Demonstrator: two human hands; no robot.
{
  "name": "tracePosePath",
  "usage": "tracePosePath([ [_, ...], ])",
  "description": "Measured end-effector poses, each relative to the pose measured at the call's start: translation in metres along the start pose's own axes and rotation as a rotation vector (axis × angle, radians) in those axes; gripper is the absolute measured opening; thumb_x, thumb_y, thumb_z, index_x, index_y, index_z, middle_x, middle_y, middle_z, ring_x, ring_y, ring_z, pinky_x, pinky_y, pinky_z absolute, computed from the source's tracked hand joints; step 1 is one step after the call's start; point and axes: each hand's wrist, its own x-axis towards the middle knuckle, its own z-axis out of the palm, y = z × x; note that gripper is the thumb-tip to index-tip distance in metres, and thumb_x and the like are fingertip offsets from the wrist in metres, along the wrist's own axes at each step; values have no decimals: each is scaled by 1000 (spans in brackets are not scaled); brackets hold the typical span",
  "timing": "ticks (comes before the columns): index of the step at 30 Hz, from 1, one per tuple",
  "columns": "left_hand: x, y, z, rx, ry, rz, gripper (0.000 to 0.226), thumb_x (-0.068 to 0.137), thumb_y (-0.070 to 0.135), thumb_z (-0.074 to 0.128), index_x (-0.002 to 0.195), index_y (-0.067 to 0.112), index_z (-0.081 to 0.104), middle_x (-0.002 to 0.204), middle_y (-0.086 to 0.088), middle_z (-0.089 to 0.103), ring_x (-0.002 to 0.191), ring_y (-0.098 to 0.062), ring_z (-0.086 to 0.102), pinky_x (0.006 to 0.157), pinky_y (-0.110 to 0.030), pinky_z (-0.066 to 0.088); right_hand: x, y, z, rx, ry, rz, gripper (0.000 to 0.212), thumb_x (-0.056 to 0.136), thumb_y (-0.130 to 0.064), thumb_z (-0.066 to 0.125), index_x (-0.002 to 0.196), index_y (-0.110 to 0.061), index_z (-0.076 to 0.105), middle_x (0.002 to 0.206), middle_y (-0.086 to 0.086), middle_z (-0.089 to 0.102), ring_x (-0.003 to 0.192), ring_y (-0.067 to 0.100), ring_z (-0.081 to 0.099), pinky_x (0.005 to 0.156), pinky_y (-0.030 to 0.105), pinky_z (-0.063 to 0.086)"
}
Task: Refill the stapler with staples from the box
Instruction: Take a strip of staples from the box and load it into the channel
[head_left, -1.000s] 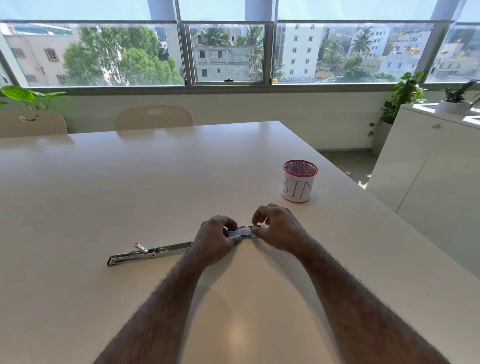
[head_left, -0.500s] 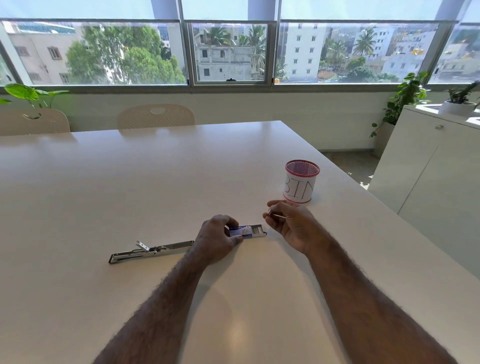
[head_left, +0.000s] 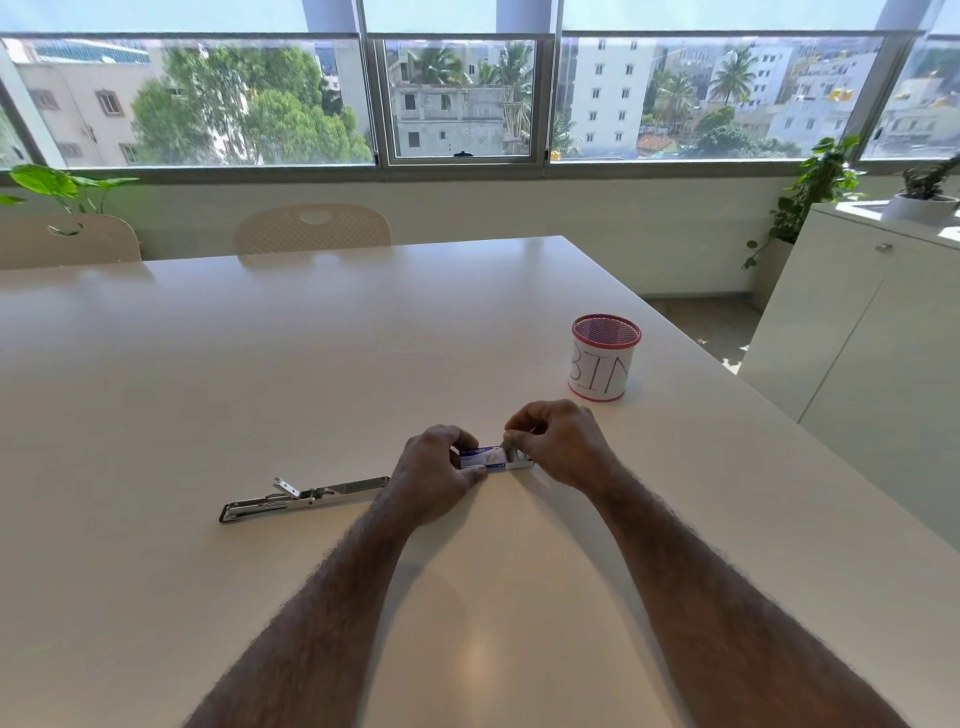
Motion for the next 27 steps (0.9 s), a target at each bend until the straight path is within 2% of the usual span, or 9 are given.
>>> tracePosePath([
  [7,0,0,0,-3,7,7,27,77,28,75,102,20,67,93,9,64,76,2,59,54,-2,39,-3,-2,-2,-85,-80,0,8,84,-25,74,86,-21,67,83,-8,66,74,6,61,58,16,47],
  [12,0,1,-1,-14,2,6,26,77,27,75,101,20,67,93,9,64,75,2,59,55,-1,40,-4,-6,1,-153,-138,-72,9,90,-20,66,91,-21,57,87,-4,64,79,10,62,67,28,57],
  [16,-1,2,-1,-20,1,0,27,78,27,75,102,19,67,94,8,65,76,0,60,56,-3,38,-1,-3,1,-79,-131,-26,14,92,-21,65,88,-26,52,83,-8,62,74,7,60,56,15,45],
  [19,-2,3,-2,-23,1,1,27,78,26,74,103,18,67,97,6,65,79,-2,60,60,-5,39,-1,1,3,-53,-111,-9,16,88,-22,69,87,-25,53,85,-8,64,75,8,60,54,16,44],
  [22,-2,3,-2,-26,5,5,28,78,25,74,104,16,67,99,4,65,81,-6,61,63,-8,42,-2,3,3,-41,-74,-33,17,84,-21,74,93,-24,60,86,-12,64,79,7,63,56,11,43],
  [27,-2,4,-2,-33,4,5,28,79,25,74,105,16,67,99,3,65,83,-7,63,65,-11,45,-2,0,1,-73,-38,-93,33,77,-25,81,108,-20,70,96,-10,71,82,-1,63,62,4,41],
])
